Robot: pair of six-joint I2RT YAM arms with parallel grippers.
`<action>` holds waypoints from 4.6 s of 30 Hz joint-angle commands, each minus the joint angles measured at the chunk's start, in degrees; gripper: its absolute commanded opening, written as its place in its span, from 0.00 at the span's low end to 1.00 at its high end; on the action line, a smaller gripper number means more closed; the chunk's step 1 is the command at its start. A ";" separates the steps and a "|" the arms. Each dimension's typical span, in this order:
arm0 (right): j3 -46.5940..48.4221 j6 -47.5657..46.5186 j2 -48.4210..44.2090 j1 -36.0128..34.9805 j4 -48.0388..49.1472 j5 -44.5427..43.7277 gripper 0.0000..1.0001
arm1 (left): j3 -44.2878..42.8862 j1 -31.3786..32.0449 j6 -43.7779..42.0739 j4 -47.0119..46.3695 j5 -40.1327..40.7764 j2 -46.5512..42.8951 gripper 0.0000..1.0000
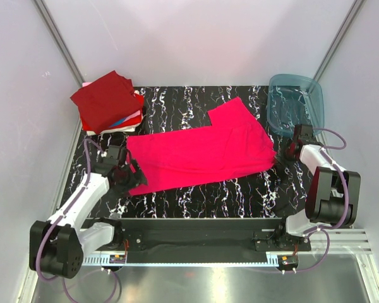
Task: Fold and stack the t-shirts
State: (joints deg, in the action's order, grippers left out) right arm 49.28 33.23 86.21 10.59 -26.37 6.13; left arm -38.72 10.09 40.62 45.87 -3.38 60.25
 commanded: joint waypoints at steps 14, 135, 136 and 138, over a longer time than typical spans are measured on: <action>-1.11 -1.33 -3.15 1.89 0.44 1.60 0.00 | 3.13 1.60 1.13 -13.78 0.66 14.53 0.08; 34.85 -10.73 6.61 -23.77 -6.51 -9.92 0.00 | -35.98 -11.41 -14.52 -1.92 3.29 29.65 0.65; 34.05 -10.73 5.47 -23.77 -5.46 -9.65 0.00 | -37.03 -10.97 -14.60 -2.79 4.59 32.80 0.64; 32.47 -10.65 4.76 -23.77 -4.49 -8.25 0.00 | -38.61 -10.35 -14.43 -3.59 5.74 37.19 0.61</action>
State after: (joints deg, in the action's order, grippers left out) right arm 83.55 21.45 92.99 -13.13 -36.45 -5.41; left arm -74.02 -1.13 25.52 45.34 -0.80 93.12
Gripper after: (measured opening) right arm 0.017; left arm 0.629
